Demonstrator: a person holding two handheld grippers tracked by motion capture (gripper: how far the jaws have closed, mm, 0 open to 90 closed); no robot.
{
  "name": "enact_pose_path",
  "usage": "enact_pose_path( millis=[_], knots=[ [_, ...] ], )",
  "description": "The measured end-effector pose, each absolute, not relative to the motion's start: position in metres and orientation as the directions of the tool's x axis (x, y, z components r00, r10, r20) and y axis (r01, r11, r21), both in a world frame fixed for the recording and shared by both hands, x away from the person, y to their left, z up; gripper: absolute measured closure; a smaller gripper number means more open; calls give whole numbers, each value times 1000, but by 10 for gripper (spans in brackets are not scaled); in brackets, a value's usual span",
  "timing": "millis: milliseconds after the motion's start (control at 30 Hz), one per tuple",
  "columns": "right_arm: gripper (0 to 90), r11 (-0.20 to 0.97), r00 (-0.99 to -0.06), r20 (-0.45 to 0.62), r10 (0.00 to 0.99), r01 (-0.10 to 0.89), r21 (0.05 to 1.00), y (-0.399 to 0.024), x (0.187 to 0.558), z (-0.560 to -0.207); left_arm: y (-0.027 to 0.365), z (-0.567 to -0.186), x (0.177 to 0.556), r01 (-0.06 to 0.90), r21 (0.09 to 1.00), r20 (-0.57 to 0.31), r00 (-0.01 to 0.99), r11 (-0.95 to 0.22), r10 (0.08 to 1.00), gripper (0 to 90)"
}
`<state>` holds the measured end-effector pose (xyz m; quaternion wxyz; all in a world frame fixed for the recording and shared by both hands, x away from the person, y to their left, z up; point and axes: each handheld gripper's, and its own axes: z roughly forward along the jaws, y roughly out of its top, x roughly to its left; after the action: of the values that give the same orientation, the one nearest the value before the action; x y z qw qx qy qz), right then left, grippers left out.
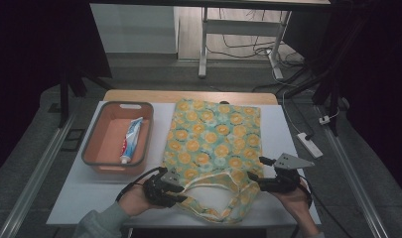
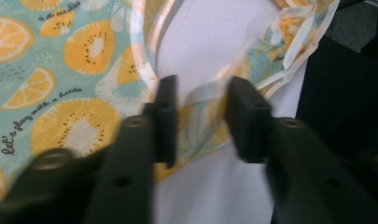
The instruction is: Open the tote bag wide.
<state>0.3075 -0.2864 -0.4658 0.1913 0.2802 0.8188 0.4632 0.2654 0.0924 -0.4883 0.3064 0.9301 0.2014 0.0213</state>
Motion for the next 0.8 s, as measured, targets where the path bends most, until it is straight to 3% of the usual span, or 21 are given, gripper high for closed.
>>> enact_pose_path(
  millis=[100,333,567,700,800],
  knots=[
    [277,414,-769,-55,637,281,866,-287,307,-465,93,-488,267,370,575,-87,914,-729,395,868],
    [276,424,-789,-65,611,258,868,-282,301,-456,108,-468,268,387,699,-112,890,-602,443,882],
    [271,485,-866,-51,498,230,844,-260,287,-445,131,-442,270,391,796,-140,862,-462,488,882],
    [243,594,-916,-67,395,199,779,-232,277,-451,141,-436,272,395,814,-147,848,-425,509,882],
    [206,652,-913,-119,390,183,736,-223,275,-458,151,-433,274,409,828,-170,835,-384,523,882]
  ],
)
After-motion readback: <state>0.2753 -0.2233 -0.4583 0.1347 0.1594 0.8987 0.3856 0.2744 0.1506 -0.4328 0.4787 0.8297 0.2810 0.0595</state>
